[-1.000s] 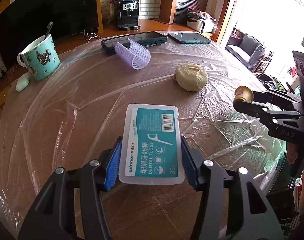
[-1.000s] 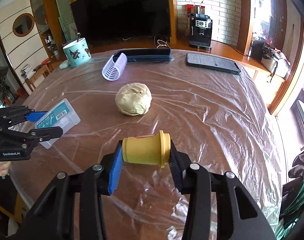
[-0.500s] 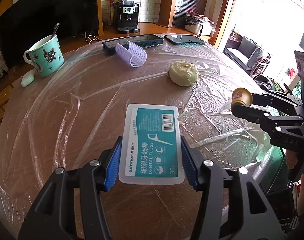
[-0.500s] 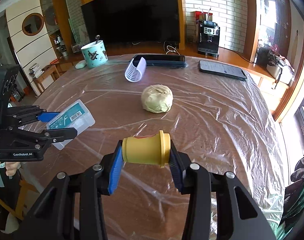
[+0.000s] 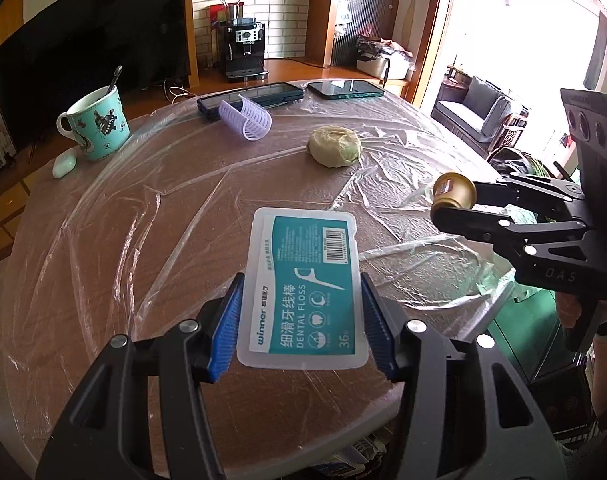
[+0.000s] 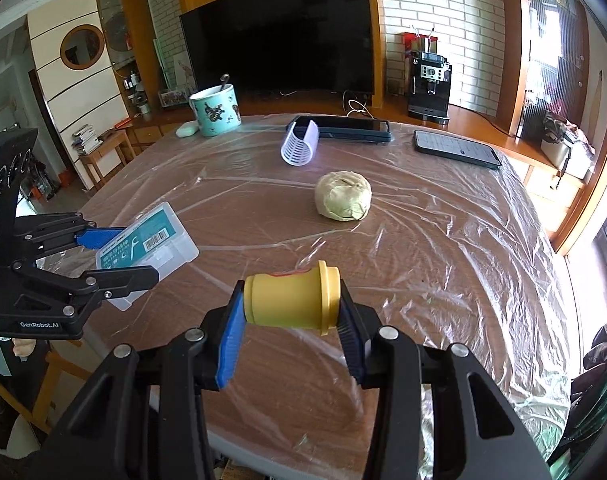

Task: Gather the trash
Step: 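Carry the held floss box and yellow cup down over the black bin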

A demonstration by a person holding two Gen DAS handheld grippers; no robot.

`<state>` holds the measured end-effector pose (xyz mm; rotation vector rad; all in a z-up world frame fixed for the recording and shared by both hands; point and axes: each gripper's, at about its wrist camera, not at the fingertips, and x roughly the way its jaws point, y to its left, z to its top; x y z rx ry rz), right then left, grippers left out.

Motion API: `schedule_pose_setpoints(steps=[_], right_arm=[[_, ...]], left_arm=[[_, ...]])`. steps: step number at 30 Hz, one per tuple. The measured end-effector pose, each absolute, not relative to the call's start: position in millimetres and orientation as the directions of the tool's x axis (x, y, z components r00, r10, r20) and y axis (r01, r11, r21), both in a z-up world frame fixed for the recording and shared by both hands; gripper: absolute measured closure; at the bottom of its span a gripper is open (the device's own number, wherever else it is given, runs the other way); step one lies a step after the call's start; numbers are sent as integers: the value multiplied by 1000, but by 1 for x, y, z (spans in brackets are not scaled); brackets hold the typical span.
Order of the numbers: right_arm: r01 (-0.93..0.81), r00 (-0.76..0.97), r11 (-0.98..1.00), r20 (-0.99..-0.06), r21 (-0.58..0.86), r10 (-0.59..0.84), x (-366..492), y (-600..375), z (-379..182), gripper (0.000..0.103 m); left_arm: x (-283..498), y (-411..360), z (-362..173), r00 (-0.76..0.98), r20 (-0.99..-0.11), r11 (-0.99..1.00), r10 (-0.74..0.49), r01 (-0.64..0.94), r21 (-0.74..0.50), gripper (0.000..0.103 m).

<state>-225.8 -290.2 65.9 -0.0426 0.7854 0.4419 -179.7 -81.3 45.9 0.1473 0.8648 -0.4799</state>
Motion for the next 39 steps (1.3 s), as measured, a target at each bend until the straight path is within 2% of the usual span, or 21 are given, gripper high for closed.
schedule_pose_setpoints(steps=[39], right_arm=[[-507, 558, 852, -704, 131, 440, -334, -276, 56, 61]], left_arm=[[-285, -63, 36, 530, -766, 868, -364, 491, -73, 48]])
